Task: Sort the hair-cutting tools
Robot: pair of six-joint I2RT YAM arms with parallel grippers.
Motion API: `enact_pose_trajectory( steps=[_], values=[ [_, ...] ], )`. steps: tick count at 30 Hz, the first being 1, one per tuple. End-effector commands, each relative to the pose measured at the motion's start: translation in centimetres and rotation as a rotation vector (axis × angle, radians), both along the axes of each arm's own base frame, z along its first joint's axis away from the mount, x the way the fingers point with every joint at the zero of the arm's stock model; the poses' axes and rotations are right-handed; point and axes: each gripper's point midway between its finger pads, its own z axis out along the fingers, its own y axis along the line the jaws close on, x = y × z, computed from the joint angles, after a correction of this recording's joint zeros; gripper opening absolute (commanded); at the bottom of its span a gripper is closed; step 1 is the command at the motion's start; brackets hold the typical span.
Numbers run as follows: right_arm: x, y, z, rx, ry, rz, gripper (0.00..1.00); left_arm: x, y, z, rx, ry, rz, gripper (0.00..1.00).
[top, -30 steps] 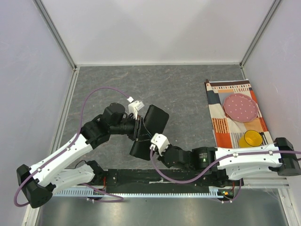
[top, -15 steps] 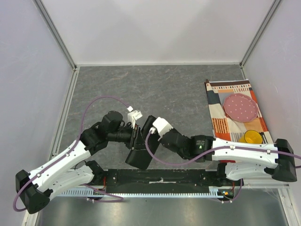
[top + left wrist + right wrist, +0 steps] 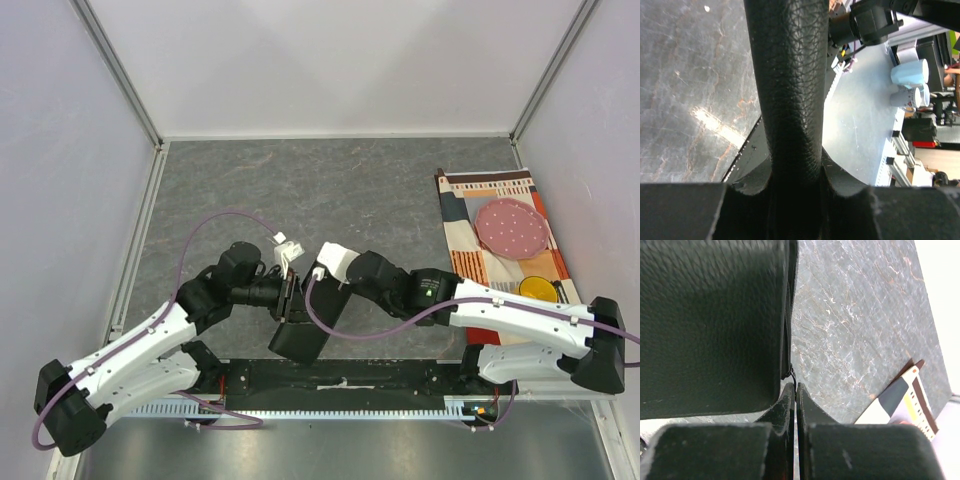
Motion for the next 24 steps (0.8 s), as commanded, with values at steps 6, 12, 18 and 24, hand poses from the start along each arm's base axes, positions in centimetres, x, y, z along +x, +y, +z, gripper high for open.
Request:
enact_pose_trajectory(
  steps=[6,12,18,24],
  values=[
    [1.7,1.3,4.7,-0.207,-0.196,0.339,0.00,-5.2,-0.1,1.1,-0.092,0.111,-0.274,0.02],
    [1.5,3.3,6.0,-0.257,-0.233,0.521,0.00,-5.4,-0.2,0.8,-0.088,0.138,-0.288,0.02],
    [1.5,6.9,7.7,-0.249,-0.254,0.655,0.00,-5.4,-0.5,0.5,-0.081,0.155,-0.297,0.02],
    [0.7,10.9,8.1,-0.225,-0.231,0.827,0.00,-5.2,-1.1,0.1,-0.081,0.182,-0.305,0.02]
  ],
)
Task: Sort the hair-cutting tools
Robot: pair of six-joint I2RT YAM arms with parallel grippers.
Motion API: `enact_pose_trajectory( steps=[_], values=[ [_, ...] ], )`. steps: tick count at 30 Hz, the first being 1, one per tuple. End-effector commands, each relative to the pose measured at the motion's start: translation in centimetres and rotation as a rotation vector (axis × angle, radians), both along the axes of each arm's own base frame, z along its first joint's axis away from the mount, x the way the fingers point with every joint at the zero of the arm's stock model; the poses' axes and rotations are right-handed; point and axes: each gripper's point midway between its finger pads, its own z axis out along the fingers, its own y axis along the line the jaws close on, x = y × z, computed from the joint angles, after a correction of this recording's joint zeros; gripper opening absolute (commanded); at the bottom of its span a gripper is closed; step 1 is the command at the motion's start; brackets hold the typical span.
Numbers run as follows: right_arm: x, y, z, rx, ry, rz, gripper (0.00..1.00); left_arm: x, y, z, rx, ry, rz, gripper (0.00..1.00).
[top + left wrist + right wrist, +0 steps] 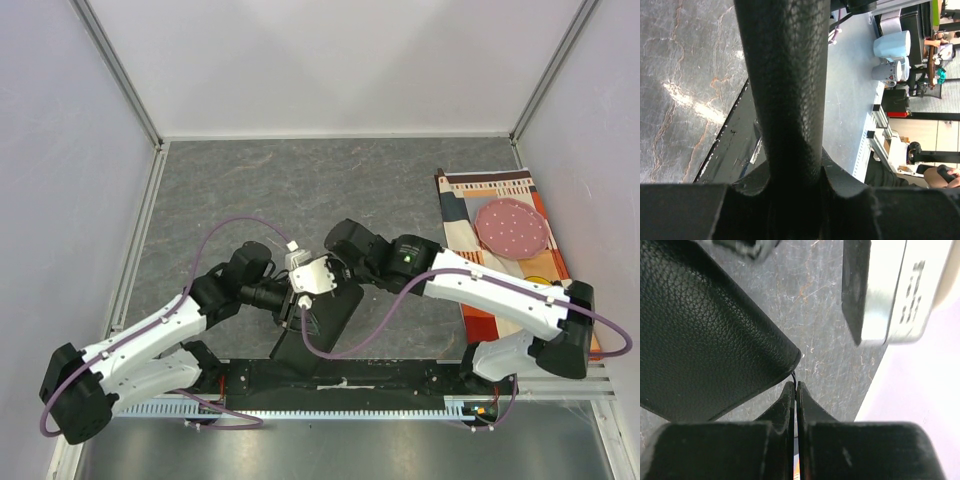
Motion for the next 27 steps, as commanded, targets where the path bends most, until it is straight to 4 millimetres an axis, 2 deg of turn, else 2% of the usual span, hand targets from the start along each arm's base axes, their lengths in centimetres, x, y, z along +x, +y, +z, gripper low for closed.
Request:
enact_pose_trajectory(
  steps=[1,5,9,12,13,14,15,17,18,20,21,22,24,25,26,27],
  values=[
    [0.3,6.7,5.5,0.193,-0.052,0.194,0.00,-2.5,-0.7,1.6,-0.091,0.049,-0.157,0.02],
    [-0.7,7.6,5.1,0.188,-0.003,0.251,0.00,-2.1,-1.1,1.4,-0.085,0.058,-0.156,0.02],
    [1.0,5.8,5.7,0.204,-0.050,0.092,0.00,-1.5,-1.3,1.5,-0.074,0.032,-0.118,0.02],
    [2.9,2.6,6.4,0.226,-0.107,-0.125,0.13,-0.9,-1.4,1.8,-0.065,0.019,-0.082,0.02],
    [3.1,1.3,6.6,0.241,-0.123,-0.182,0.21,-0.7,-1.5,1.9,-0.065,0.015,-0.073,0.02],
    [4.2,-0.7,7.1,0.244,-0.176,-0.302,0.29,-0.4,-1.5,1.9,-0.059,0.010,-0.058,0.02],
    [4.5,-1.9,7.2,0.279,-0.176,-0.391,0.43,-0.3,-1.5,1.9,-0.052,0.011,-0.044,0.02],
    [4.9,-5.0,7.8,0.303,-0.233,-0.538,0.58,0.3,-1.6,2.0,-0.044,-0.001,-0.011,0.02],
    [4.7,-5.9,7.4,0.342,-0.216,-0.608,0.74,0.5,-1.7,2.1,-0.044,0.000,0.002,0.02],
    [4.5,-7.9,8.4,0.417,-0.234,-0.711,0.85,1.2,-1.9,2.0,-0.034,-0.008,0.034,0.02],
    [4.8,-9.5,8.9,0.455,-0.268,-0.814,0.97,1.7,-2.2,2.4,-0.042,-0.013,0.050,0.02],
    [4.6,-10.4,9.3,0.557,-0.249,-0.919,0.97,2.3,-2.5,2.1,-0.031,-0.013,0.072,0.02],
    [4.5,-11.3,9.8,0.651,-0.219,-1.024,0.98,3.2,-3.1,2.5,-0.029,-0.015,0.106,0.02],
    [4.0,-11.4,9.1,0.707,-0.151,-1.078,0.98,3.9,-3.4,2.8,-0.036,-0.028,0.123,0.02],
    [3.7,-10.9,8.7,0.733,-0.096,-1.085,0.97,4.8,-3.8,2.2,-0.010,-0.025,0.157,0.02],
    [2.9,-9.5,7.7,0.739,0.008,-1.045,0.98,5.7,-4.2,2.6,-0.009,-0.035,0.180,0.02]
  ],
)
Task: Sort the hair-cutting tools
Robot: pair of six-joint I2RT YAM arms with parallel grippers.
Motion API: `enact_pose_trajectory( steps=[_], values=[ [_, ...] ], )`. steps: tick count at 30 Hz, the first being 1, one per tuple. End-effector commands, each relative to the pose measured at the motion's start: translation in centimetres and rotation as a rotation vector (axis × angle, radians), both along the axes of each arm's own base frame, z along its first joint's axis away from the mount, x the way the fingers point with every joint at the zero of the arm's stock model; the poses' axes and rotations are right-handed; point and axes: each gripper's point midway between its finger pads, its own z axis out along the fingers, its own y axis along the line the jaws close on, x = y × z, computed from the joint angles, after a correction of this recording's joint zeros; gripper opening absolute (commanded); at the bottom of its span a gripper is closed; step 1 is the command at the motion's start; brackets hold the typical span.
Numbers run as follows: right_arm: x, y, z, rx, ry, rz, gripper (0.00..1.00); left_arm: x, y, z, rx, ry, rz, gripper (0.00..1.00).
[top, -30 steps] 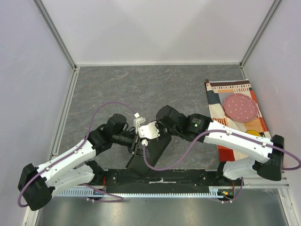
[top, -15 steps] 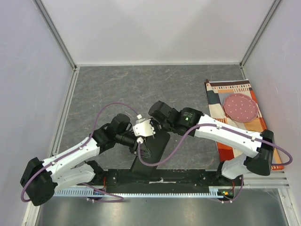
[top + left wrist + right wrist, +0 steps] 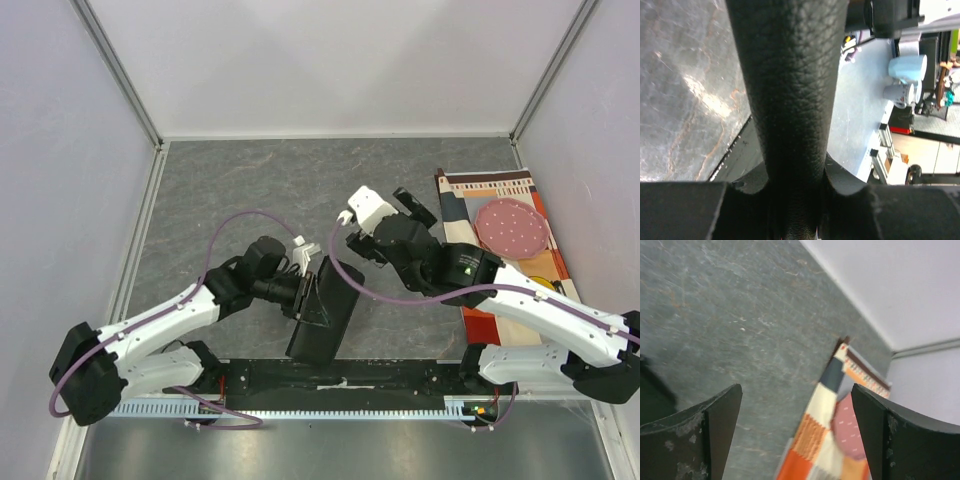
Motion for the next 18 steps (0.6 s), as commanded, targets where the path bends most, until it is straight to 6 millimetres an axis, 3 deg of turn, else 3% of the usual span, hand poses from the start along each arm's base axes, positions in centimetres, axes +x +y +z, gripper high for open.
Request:
enact_pose_trajectory(
  steps=[1,2,4,5,8,9,11,13,14,15,18],
  values=[
    [-1.5,0.9,-1.5,0.351,0.154,-0.137,0.98,4.8,-3.3,4.4,-0.096,-0.114,0.112,0.02],
    [-1.8,1.2,-2.2,0.376,0.181,-0.142,0.98,5.9,-3.7,3.0,-0.054,-0.093,0.128,0.02],
    [-2.3,1.7,-4.7,0.428,0.241,-0.191,0.97,7.9,-4.6,2.8,-0.052,-0.097,0.161,0.02],
    [-2.3,1.6,-5.3,0.448,0.251,-0.220,0.98,9.1,-4.7,1.0,-0.008,-0.059,0.189,0.02],
    [-2.7,0.9,-8.7,0.461,0.288,-0.316,0.98,12.1,-5.7,0.4,-0.003,-0.053,0.239,0.02],
    [-2.8,0.6,-9.0,0.469,0.294,-0.331,0.98,12.7,-5.9,-1.4,0.037,-0.027,0.249,0.02],
    [-3.0,0.1,-10.0,0.500,0.302,-0.379,0.98,14.4,-6.4,-2.1,0.052,-0.029,0.275,0.02],
    [-3.2,-0.6,-10.1,0.532,0.289,-0.416,0.98,15.3,-6.9,-4.0,0.086,-0.002,0.281,0.04],
    [-3.2,-1.1,-10.5,0.532,0.283,-0.434,0.98,16.1,-7.2,-3.9,0.081,-0.005,0.290,0.06],
    [-3.3,-1.4,-10.4,0.544,0.277,-0.438,0.98,16.4,-7.4,-5.3,0.105,0.021,0.287,0.11],
    [-3.5,-2.4,-10.7,0.539,0.268,-0.465,0.98,17.7,-8.0,-5.9,0.114,0.025,0.306,0.23]
  ],
)
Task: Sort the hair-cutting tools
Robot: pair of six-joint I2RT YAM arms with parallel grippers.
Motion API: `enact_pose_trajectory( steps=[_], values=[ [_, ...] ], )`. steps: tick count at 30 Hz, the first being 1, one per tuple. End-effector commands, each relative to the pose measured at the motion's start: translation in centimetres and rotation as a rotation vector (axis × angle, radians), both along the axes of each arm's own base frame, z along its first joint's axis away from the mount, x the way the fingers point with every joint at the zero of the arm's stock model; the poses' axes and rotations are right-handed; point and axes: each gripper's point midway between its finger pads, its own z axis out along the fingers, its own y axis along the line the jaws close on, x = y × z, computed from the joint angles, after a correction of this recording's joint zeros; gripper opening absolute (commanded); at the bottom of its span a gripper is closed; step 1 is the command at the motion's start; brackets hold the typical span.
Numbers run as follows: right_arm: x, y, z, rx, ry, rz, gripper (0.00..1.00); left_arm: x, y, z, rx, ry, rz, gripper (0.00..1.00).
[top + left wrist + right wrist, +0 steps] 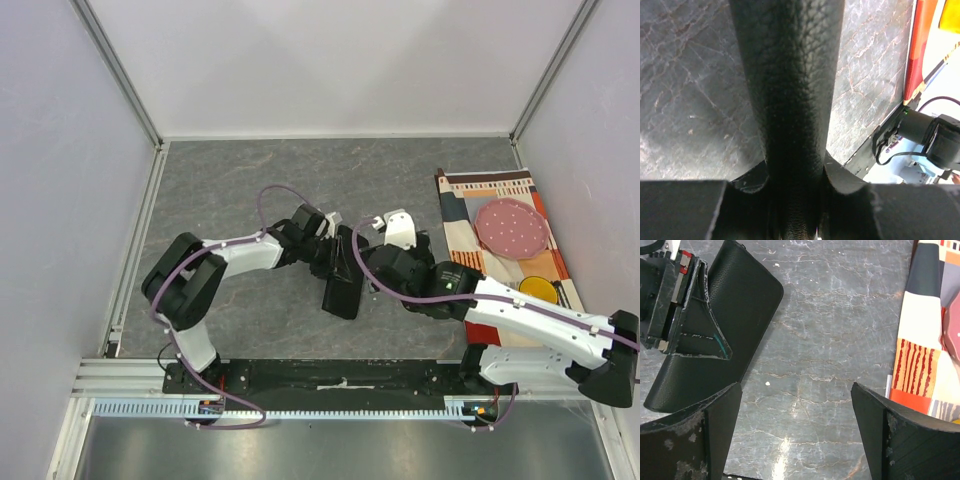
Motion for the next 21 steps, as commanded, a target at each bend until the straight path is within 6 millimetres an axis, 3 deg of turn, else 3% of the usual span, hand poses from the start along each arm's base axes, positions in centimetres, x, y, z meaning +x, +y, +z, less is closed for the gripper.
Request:
enact_pose_trajectory(
  steps=[1,5,6,7,8,10,11,14,15,17,18,21],
  values=[
    [-0.1,-1.3,1.0,0.083,-0.035,-0.097,0.98,4.0,-2.7,2.1,-0.087,-0.072,0.041,0.24],
    [-0.5,-1.7,0.5,0.085,-0.025,-0.095,0.98,4.7,-2.6,1.2,-0.075,-0.046,0.073,0.32],
    [-0.5,-1.8,0.4,0.086,-0.025,-0.097,0.98,4.8,-2.6,1.1,-0.072,-0.046,0.078,0.47],
    [-0.5,-1.8,0.3,0.085,-0.023,-0.095,0.98,4.8,-2.4,1.0,-0.065,-0.039,0.082,0.78],
    [-0.6,-1.9,0.2,0.085,-0.022,-0.096,0.98,4.9,-2.2,1.4,-0.064,-0.043,0.084,0.99],
    [-0.6,-2.0,0.3,0.080,-0.027,-0.098,0.98,4.8,-1.1,1.5,-0.012,-0.062,0.109,1.00],
    [-0.5,-2.1,0.4,0.083,-0.029,-0.100,0.98,4.8,-0.6,2.8,-0.008,-0.095,0.122,1.00],
    [-0.3,-1.9,0.8,0.081,-0.038,-0.100,0.97,4.8,2.0,3.6,0.097,-0.149,0.176,1.00],
    [-0.3,-1.9,0.9,0.081,-0.038,-0.098,0.97,5.3,3.0,5.3,0.112,-0.208,0.215,1.00],
    [-0.1,-1.5,1.2,0.081,-0.038,-0.097,0.98,4.9,4.8,6.5,0.166,-0.247,0.238,1.00],
    [0.0,-1.3,1.3,0.081,-0.039,-0.099,0.98,5.3,5.9,8.6,0.174,-0.312,0.283,1.00],
    [0.5,-1.0,2.2,0.080,-0.056,-0.115,0.98,5.4,8.9,11.0,0.250,-0.401,0.356,1.00]
  ],
)
